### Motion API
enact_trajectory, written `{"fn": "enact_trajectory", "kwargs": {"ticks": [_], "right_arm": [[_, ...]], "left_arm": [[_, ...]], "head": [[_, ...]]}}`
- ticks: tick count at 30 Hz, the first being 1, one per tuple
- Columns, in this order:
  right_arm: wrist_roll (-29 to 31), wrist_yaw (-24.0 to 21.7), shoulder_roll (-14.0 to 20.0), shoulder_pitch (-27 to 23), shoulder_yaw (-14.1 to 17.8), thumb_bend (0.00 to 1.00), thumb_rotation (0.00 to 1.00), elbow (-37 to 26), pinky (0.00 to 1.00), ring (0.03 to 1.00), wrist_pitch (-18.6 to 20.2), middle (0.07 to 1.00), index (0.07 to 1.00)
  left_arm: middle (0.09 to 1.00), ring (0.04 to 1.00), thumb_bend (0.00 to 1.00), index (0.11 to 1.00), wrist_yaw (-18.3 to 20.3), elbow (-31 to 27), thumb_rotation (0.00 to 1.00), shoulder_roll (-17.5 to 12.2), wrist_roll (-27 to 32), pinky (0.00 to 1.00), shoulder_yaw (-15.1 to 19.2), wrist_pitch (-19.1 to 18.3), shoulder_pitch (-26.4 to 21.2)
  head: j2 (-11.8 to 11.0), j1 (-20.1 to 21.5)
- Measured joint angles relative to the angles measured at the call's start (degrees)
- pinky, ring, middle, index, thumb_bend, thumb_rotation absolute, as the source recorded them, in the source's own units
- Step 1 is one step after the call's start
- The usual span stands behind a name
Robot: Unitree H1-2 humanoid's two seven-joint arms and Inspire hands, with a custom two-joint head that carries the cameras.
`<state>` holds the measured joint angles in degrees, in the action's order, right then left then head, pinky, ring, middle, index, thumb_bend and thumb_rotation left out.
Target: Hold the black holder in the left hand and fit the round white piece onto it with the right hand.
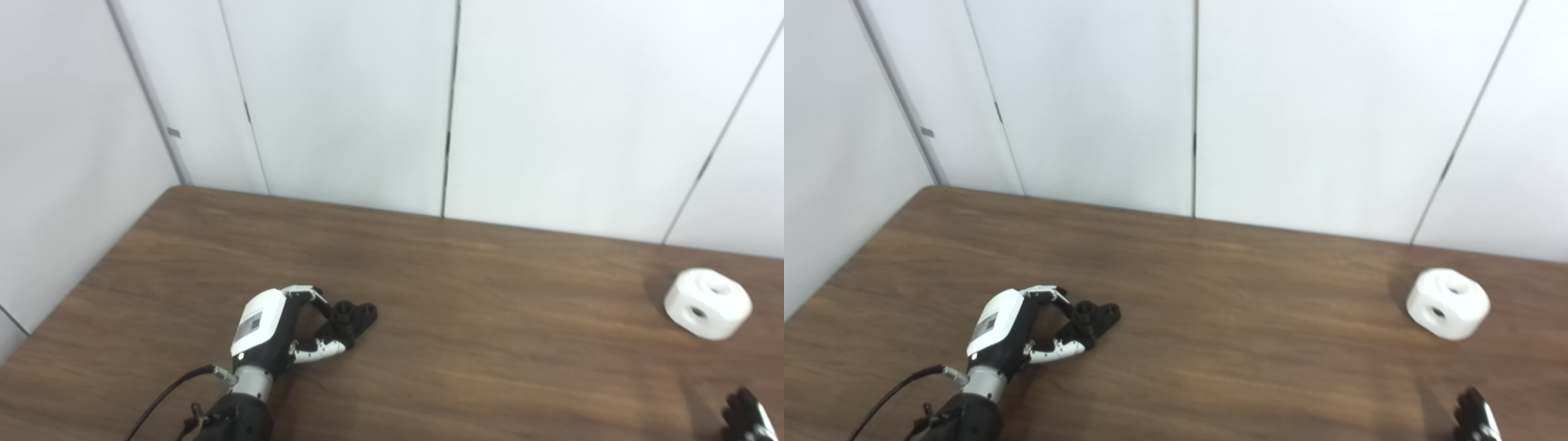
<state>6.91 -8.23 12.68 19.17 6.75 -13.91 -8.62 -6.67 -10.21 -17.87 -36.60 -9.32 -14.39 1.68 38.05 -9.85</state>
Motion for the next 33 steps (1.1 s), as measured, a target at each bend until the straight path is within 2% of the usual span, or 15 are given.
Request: {"fn": "enact_trajectory", "kwargs": {"ticks": [2,5,9,10,14,19,26,33], "right_arm": [[-0.53,0.34,-0.29,0.15,-0.25,0.52,1.0,-0.42,1.0,1.0,0.11,1.0,1.0],[-1.37,1.02,-0.73,0.61,-0.72,0.52,1.0,-1.81,1.0,1.0,1.3,1.0,1.0],[-1.7,1.22,-0.9,0.85,-1.25,0.5,1.0,-2.37,1.0,1.0,1.59,1.0,1.0],[-1.7,1.22,-0.9,0.88,-1.32,0.49,1.0,-2.65,1.0,1.0,1.87,1.0,1.0],[-1.98,1.31,-0.99,1.05,-1.87,0.48,1.0,-4.26,1.0,1.0,4.0,1.0,1.0],[-2.18,1.44,-1.44,1.09,-2.37,0.47,1.0,-6.62,1.0,1.0,7.36,1.0,1.0],[-3.05,1.61,-2.16,1.07,-2.75,0.52,1.0,-8.55,1.0,1.0,10.69,1.0,1.0],[-4.08,1.99,-2.46,1.03,-2.93,0.54,1.0,-10.03,1.0,1.0,13.13,0.999,1.0]], "left_arm": [[0.77,0.848,0.51,0.488,0.68,-1.65,0.04,0.62,-1.3,0.89,-1.21,0.17,1.05],[0.775,0.849,0.51,0.488,1.59,-3.07,0.04,2.02,-2.55,0.9,-2.52,0.39,1.98],[0.79,0.872,0.51,0.488,4.21,-5.07,0.04,2.45,-3.69,0.92,-4.17,0.59,2.81],[0.796,0.881,0.51,0.489,5.18,-6.03,0.04,2.6,-3.77,0.92,-4.56,0.54,3.2],[0.793,0.869,0.51,0.489,7.76,-8.62,0.04,3.81,-5.48,0.9,-6.88,0.5,4.89],[0.795,0.879,0.51,0.49,9.81,-9.94,0.04,4.22,-6.21,0.93,-8.22,1.03,5.68],[0.787,0.872,0.51,0.489,9.98,-10.36,0.04,4.99,-6.63,0.92,-10.57,3.83,7.09],[0.78,0.857,0.51,0.489,9.37,-10.34,0.04,6.32,-6.96,0.89,-11.74,7.36,8.78]], "head": [[1.41,1.23],[2.46,2.55],[3.17,3.61],[4.04,4.65],[5.28,6.33],[6.34,7.83],[7.91,9.93],[8.27,10.64]]}}
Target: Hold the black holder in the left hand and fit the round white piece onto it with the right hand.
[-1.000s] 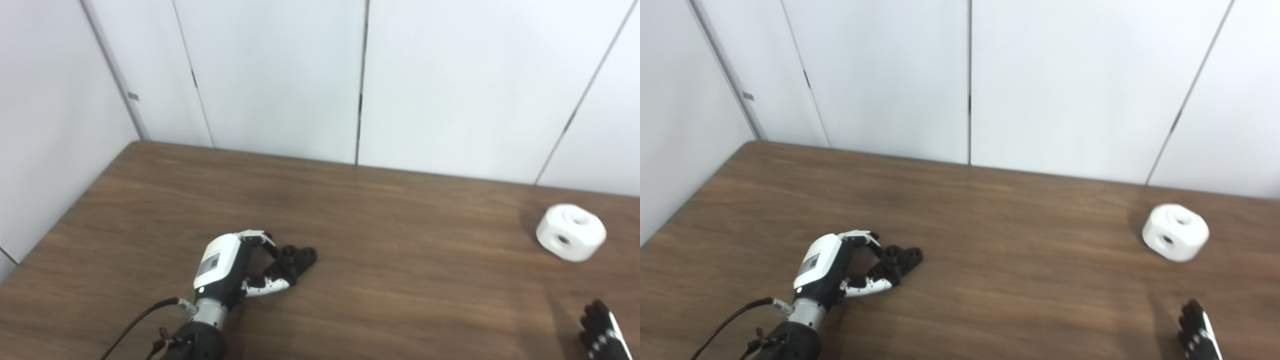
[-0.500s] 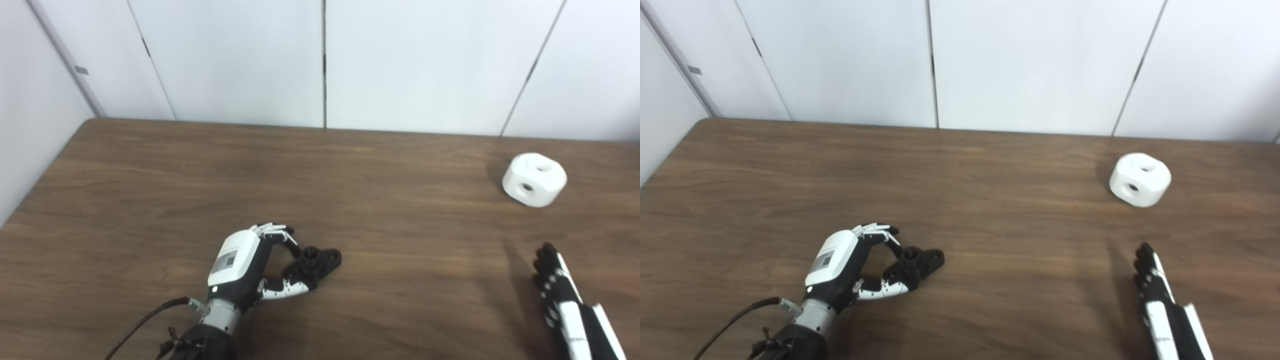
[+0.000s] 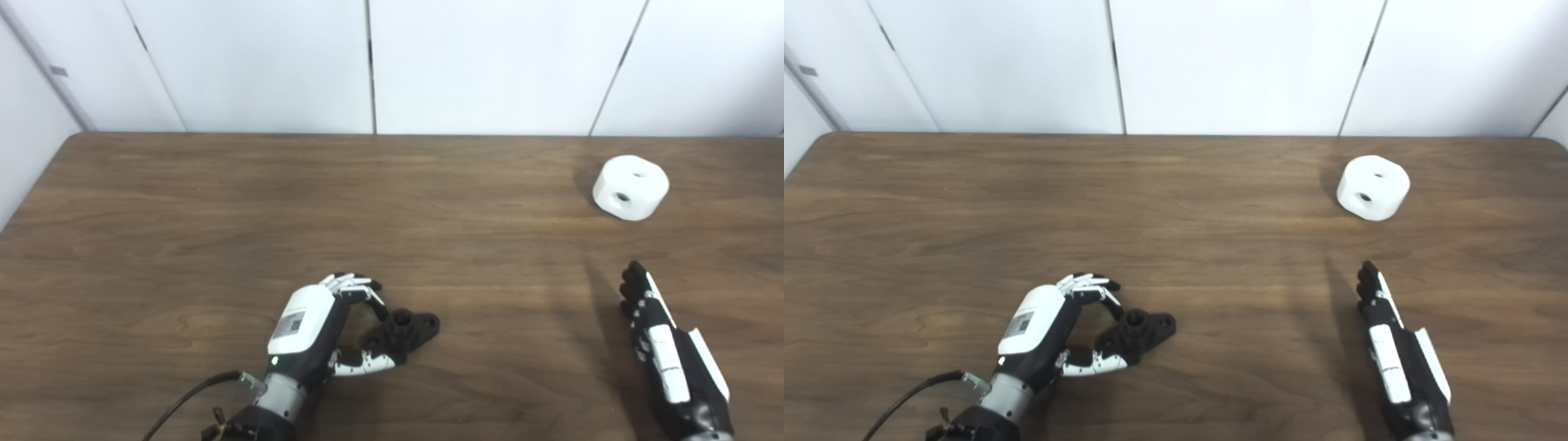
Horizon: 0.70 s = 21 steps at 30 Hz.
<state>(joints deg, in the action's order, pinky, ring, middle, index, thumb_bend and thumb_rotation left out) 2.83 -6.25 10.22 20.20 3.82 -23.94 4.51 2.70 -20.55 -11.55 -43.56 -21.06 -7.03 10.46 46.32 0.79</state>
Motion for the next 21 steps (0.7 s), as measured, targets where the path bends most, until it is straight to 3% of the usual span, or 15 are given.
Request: {"fn": "enact_trajectory", "kwargs": {"ticks": [10,21], "right_arm": [[-0.16,0.27,-0.03,-0.06,-0.08,0.53,1.0,-0.2,1.0,1.0,0.48,1.0,1.0],[0.9,0.28,-0.03,-0.14,0.3,0.51,1.0,-0.2,1.0,1.0,0.65,0.999,1.0]], "left_arm": [[0.776,0.839,0.51,0.488,-3.76,4.67,0.04,1.19,0.0,0.86,-0.36,7.12,0.44],[0.781,0.844,0.51,0.489,-5.1,6.5,0.05,1.99,-0.75,0.86,-0.35,9.11,0.22]], "head": [[0.26,2.46],[-0.09,3.16]]}}
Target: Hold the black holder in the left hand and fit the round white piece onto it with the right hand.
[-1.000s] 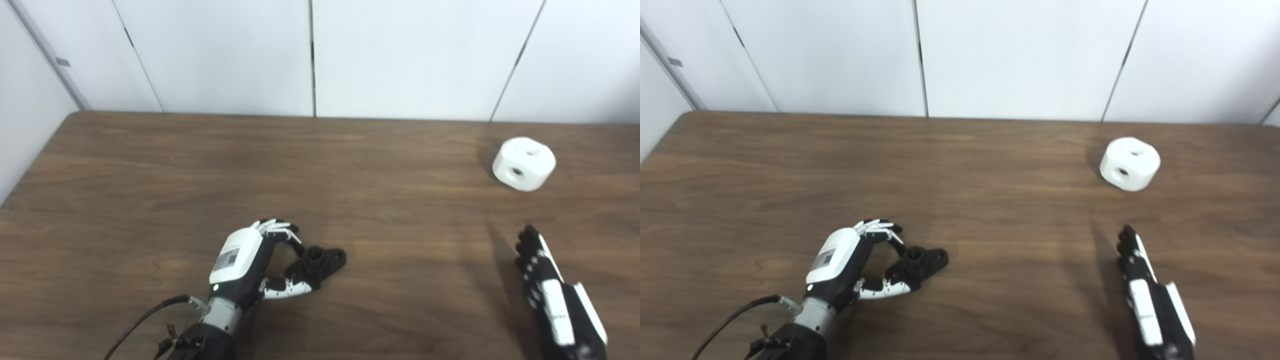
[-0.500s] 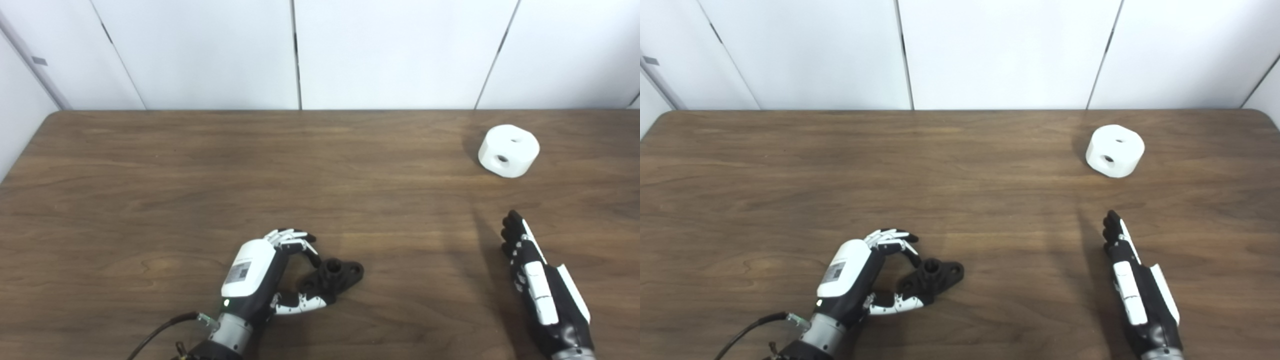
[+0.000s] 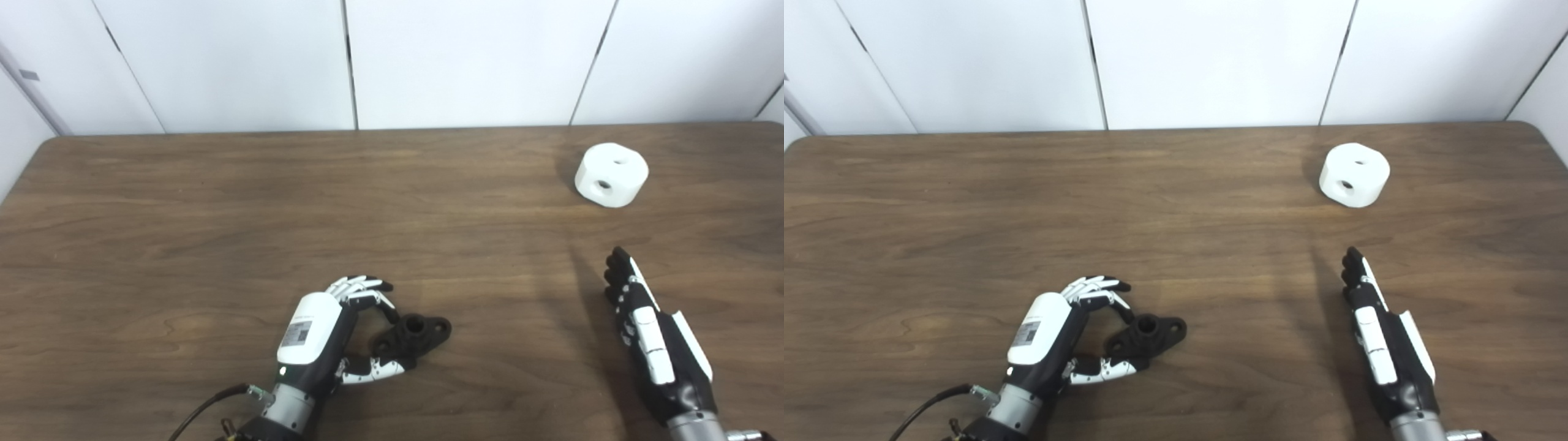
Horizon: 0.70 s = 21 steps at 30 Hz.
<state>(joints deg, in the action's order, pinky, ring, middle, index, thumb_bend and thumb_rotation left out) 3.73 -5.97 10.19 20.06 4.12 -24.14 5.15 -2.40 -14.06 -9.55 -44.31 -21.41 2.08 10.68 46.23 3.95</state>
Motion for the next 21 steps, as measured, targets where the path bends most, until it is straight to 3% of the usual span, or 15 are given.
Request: {"fn": "enact_trajectory", "kwargs": {"ticks": [4,11,12,17,21], "right_arm": [[-0.46,0.12,0.07,-0.34,0.6,0.56,1.0,0.0,1.0,1.0,0.11,0.985,1.0],[-5.72,1.05,2.11,-4.18,2.53,0.49,0.78,-3.44,1.0,0.987,3.49,0.962,0.991],[-7.24,1.18,2.72,-5.28,2.74,0.51,0.75,-3.92,1.0,0.986,4.03,0.961,0.982],[-13.8,0.94,6.98,-10.84,3.72,0.52,0.73,-6.5,1.0,0.999,11.04,0.972,0.929],[-16.53,-0.35,11.47,-15.13,4.78,0.54,0.61,-8.02,1.0,1.0,16.42,0.964,0.886]], "left_arm": [[0.782,0.846,0.51,0.489,0.08,0.03,0.05,0.21,-0.11,0.86,0.01,-0.01,-0.02],[0.783,0.846,0.51,0.489,0.21,0.06,0.04,0.19,-1.04,0.86,-0.04,-0.03,-0.09],[0.782,0.847,0.51,0.489,0.24,0.06,0.04,0.18,-1.09,0.86,-0.07,-0.03,-0.11],[0.777,0.843,0.51,0.489,0.38,0.01,0.04,0.15,-2.16,0.85,-0.15,-0.05,-0.17],[0.773,0.837,0.51,0.488,0.44,-0.06,0.04,0.14,-2.23,0.84,-0.11,-0.05,-0.22]], "head": [[-0.35,0.62],[-1.23,2.02],[-2.19,3.59],[-3.08,4.84],[-3.78,5.1]]}}
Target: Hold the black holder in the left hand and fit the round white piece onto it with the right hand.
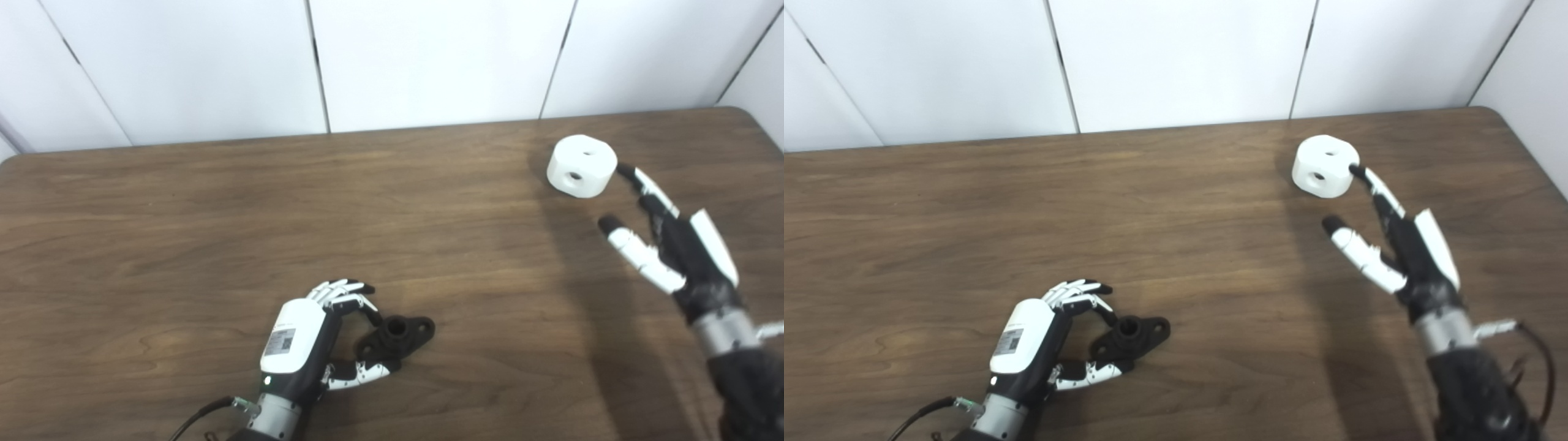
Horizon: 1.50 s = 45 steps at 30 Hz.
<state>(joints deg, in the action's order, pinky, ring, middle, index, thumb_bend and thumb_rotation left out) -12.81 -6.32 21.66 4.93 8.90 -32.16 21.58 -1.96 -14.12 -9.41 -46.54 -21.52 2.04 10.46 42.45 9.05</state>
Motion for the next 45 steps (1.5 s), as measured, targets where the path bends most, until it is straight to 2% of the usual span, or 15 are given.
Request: {"fn": "enact_trajectory", "kwargs": {"ticks": [1,2,6,12,17,21,36,45], "right_arm": [[-0.67,-0.41,0.86,-0.91,0.1,0.55,0.6,-0.09,1.0,1.0,1.4,0.961,0.88],[-1.68,-0.85,1.84,-1.93,0.07,0.56,0.59,-0.12,1.0,1.0,2.81,0.957,0.875],[-4.97,-2.04,4.64,-5.42,0.09,0.62,0.53,0.19,1.0,1.0,5.08,0.944,0.87],[-9.41,-3.56,5.38,-10.52,-0.21,0.69,0.51,4.56,1.0,1.0,5.34,0.958,0.866],[-14.23,-4.96,7.61,-14.77,-2.34,0.75,0.43,10.72,1.0,1.0,5.47,0.981,0.872],[-15.99,-5.46,8.94,-18.99,-4.46,0.81,0.37,14.83,0.96,1.0,5.53,0.986,0.88],[-19.52,-5.54,9.38,-28.33,-11.1,0.89,0.37,32.69,0.92,1.0,5.17,0.993,0.882],[-21.82,-5.34,10.34,-31.39,-15.06,0.9,0.35,39.37,0.99,1.0,4.82,0.983,0.865]], "left_arm": [[0.771,0.835,0.51,0.488,0.0,-0.01,0.04,0.0,0.0,0.84,0.01,0.0,0.02],[0.77,0.832,0.51,0.488,0.0,-0.01,0.04,0.0,0.01,0.83,0.03,0.0,-0.01],[0.769,0.831,0.51,0.488,-0.12,-0.01,0.04,-0.02,0.02,0.83,0.15,0.02,-0.11],[0.765,0.827,0.51,0.488,-0.11,-0.01,0.04,-0.1,0.18,0.83,0.22,0.07,-0.14],[0.761,0.818,0.51,0.488,-0.11,-0.01,0.04,-0.43,0.37,0.81,0.62,0.56,-0.12],[0.758,0.814,0.51,0.488,-0.16,-0.01,0.04,-0.57,0.39,0.81,0.9,0.87,-0.1],[0.755,0.822,0.51,0.488,-0.23,-0.02,0.04,-0.76,1.63,0.81,1.31,1.49,0.09],[0.755,0.819,0.51,0.488,-0.43,0.39,0.04,-0.75,1.6,0.8,1.57,2.55,0.2]], "head": [[0.0,0.0],[-0.96,0.52],[-2.55,2.37],[-3.6,4.04],[-4.57,5.36],[-5.01,6.24],[-7.03,8.79],[-8.0,8.96]]}}
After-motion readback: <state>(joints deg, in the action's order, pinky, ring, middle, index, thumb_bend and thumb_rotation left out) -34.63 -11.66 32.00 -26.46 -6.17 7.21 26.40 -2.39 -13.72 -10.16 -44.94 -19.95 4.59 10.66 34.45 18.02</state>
